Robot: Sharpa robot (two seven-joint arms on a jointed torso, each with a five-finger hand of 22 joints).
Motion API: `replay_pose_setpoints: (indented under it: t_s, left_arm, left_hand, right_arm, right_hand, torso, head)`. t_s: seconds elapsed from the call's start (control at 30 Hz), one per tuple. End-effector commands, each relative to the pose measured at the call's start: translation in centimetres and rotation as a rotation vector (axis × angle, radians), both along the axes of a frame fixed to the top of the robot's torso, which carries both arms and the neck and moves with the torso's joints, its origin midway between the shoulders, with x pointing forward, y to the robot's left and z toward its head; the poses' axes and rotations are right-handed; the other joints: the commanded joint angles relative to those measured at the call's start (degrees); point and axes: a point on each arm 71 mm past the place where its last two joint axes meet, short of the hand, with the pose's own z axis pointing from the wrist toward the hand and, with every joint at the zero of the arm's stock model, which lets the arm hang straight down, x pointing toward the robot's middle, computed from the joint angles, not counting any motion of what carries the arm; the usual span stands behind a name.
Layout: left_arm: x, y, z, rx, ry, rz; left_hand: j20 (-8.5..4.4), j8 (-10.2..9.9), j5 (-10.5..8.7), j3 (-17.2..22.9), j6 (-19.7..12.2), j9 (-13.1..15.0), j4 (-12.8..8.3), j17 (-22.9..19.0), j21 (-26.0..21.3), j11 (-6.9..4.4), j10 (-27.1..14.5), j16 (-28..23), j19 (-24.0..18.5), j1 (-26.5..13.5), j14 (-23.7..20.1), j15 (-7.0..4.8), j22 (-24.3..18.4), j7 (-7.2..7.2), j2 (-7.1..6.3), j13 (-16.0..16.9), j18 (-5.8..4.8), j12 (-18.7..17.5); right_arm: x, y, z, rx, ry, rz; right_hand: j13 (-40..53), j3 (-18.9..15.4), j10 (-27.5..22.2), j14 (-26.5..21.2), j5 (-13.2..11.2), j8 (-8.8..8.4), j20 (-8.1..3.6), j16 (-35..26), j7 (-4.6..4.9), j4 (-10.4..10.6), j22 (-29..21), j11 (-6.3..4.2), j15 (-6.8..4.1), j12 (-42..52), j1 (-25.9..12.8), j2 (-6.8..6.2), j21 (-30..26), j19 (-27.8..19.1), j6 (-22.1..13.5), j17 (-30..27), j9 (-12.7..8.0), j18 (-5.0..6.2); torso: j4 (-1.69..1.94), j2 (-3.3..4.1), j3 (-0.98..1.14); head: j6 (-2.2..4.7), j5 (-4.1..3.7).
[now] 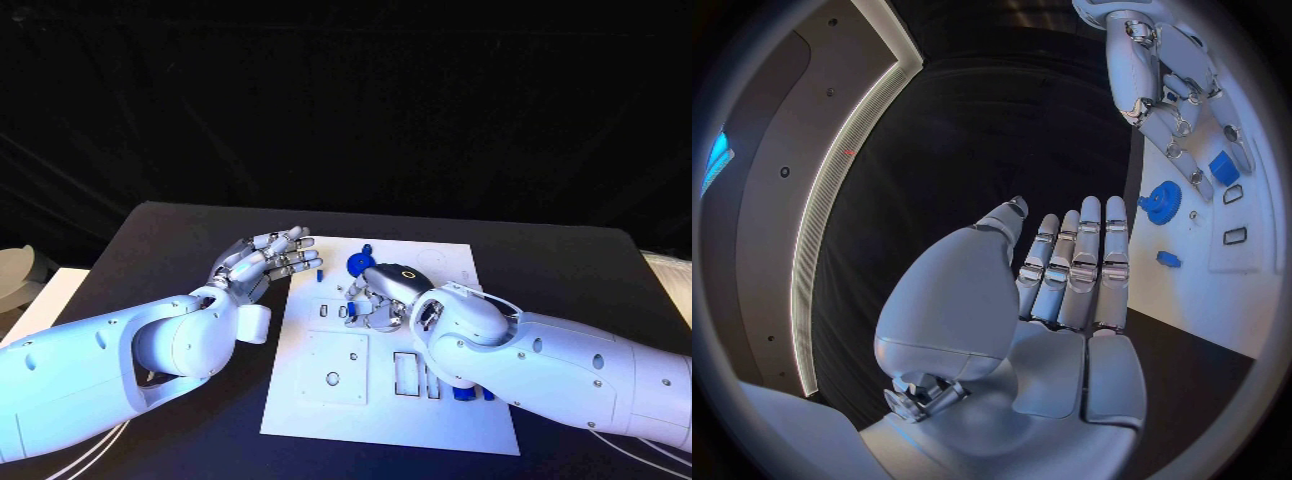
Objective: Assemble the parts on the task board
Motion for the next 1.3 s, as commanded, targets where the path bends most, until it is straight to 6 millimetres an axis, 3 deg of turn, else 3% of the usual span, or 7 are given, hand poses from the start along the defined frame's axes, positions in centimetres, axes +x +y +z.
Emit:
replay_pose_setpoints:
  t_s: [0.03, 0.33, 0.63, 0.77, 0.87, 0.97, 1.3]
  left_arm:
    - [0.0, -0.1, 0.2, -0.017, -0.015, -0.014]
    - [0.2, 0.3, 0.1, 0.008, -0.032, 0.011]
    - [0.5, 0.4, -0.7, 0.183, 0.007, -0.065]
    - [0.7, 0.2, -1.2, 0.366, 0.043, -0.146]
    - [1.5, -0.1, -0.9, 0.532, 0.088, -0.219]
    - [2.0, -0.2, -0.7, 0.666, 0.145, -0.277]
    - [4.2, -0.9, 1.3, 1.215, 0.225, -0.424]
  left_hand:
    - [0.49, -0.22, 0.10, 0.35, -0.29, -0.04, -0.01, -0.05, -0.40, -0.03, -0.51, -0.39, -0.10, -0.29, 0.06, 0.45, -0.05, 0.92, 0.08, -0.06, 0.69, -0.31]
    - [-0.96, 0.36, 0.10, 2.99, 2.44, 0.14, -0.57, 1.11, 1.29, -1.58, 3.54, 1.55, 3.39, -0.67, 4.99, -1.31, 0.60, -0.46, -0.83, 0.24, 0.85, 0.76]
    - [-7.63, 1.02, -0.06, 3.90, 7.07, 0.36, 1.29, 11.07, 11.63, -6.59, 16.31, 14.82, 19.52, -3.80, 24.94, -7.70, 5.18, -4.27, -3.24, 1.58, 0.70, 4.10]
    - [-9.91, 0.64, -0.06, 3.36, 7.97, 0.50, 3.38, 52.30, 18.98, -8.75, 22.93, 57.30, 26.08, -6.17, 26.96, -9.79, 9.23, -5.87, -4.11, 4.07, 0.55, 6.45]
    - [-11.09, 2.65, -0.17, 0.31, 9.47, 1.52, 5.22, 76.84, 41.82, -10.15, 26.29, 78.63, 31.34, -8.74, 28.11, -10.72, 35.30, -6.97, -5.47, 11.47, -2.65, 14.12]
    - [-11.98, 6.14, -0.18, -3.21, 8.82, 3.48, 6.69, 84.34, 59.32, -11.48, 22.24, 84.06, 33.30, -9.45, 28.97, -11.10, 56.80, -7.56, -6.09, 27.50, -5.26, 31.25]
    - [-11.37, 15.84, -8.10, -10.84, 7.74, 9.48, 8.53, 84.34, 69.10, -11.27, 20.83, 84.06, 33.85, -16.69, 28.97, -11.38, 71.33, -8.90, -2.26, 55.55, -6.96, 58.98]
  right_arm:
    - [-0.5, 0.1, 1.3, 0.140, -0.096, 0.030]
    - [-1.8, -1.3, 3.3, 0.324, -0.140, 0.140]
    - [-1.8, -5.6, 7.2, 0.434, -0.046, 0.156]
    - [-1.1, -8.8, 9.3, 0.496, -0.020, 0.081]
    - [-0.2, -12.2, 10.4, 0.545, -0.004, -0.016]
    - [0.4, -14.2, 10.9, 0.557, -0.011, -0.073]
    - [1.3, -17.1, 10.9, 0.535, -0.015, -0.157]
  right_hand:
    - [8.55, -0.33, 0.02, 6.08, 0.12, 0.19, 0.52, 0.24, -0.23, 0.07, 15.06, 0.31, 0.39, -0.24, 0.66, -0.09, 0.35, 6.10, 0.01, 15.08, 0.05, -0.81]
    - [8.49, -0.76, -0.02, 6.08, 0.76, 0.32, 0.56, 0.24, -0.24, 0.40, 15.06, 0.30, 0.40, -0.26, 0.99, 0.08, 0.35, 6.10, 0.20, 15.08, 0.16, -0.81]
    - [8.33, -2.81, -0.11, 6.08, 3.88, 0.84, 0.44, 0.24, -0.59, 1.04, 15.06, 0.02, 0.21, -0.34, 1.39, 0.54, 0.35, 6.10, 1.43, 15.08, 0.48, -0.81]
    - [8.40, -3.07, 0.00, 6.08, 4.40, 0.89, 0.38, 0.24, -0.65, 1.08, 15.06, -0.05, 0.15, -0.19, 1.60, 0.89, 0.35, 6.10, 1.64, 15.08, 0.52, -0.81]
    - [8.42, -3.50, 0.09, 6.08, 5.61, 0.91, 0.29, 0.24, -0.72, 1.14, 15.06, -0.13, 0.06, -0.09, 1.81, 1.44, 0.35, 6.10, 1.89, 15.08, 0.55, -0.81]
    - [8.35, -3.75, 0.04, 6.08, 6.23, 0.92, 0.25, 0.24, -0.76, 1.13, 15.06, -0.17, 0.02, -0.18, 1.87, 1.58, 0.35, 6.10, 2.01, 15.08, 0.56, -0.81]
    - [7.98, -4.07, -0.25, 6.07, 6.79, 0.94, 0.20, 0.20, -0.83, 1.22, 15.06, -0.24, -0.03, -0.75, 1.90, 1.95, 0.35, 6.10, 2.19, 15.02, 0.59, -0.81]
  torso:
    - [0.04, 0.03, 0.03]
    - [0.00, -0.03, -0.02]
    - [-0.20, -0.21, 0.05]
    - [-0.40, -0.63, 0.12]
    - [-0.41, -1.08, 0.18]
    - [-0.70, -1.37, 0.39]
    - [-0.63, -2.43, 0.85]
  head:
    - [0.09, 0.02]
    - [0.20, 0.20]
    - [0.47, 0.20]
    - [0.13, -0.13]
    - [0.21, -0.39]
    - [0.26, -0.23]
    - [-0.16, -0.61]
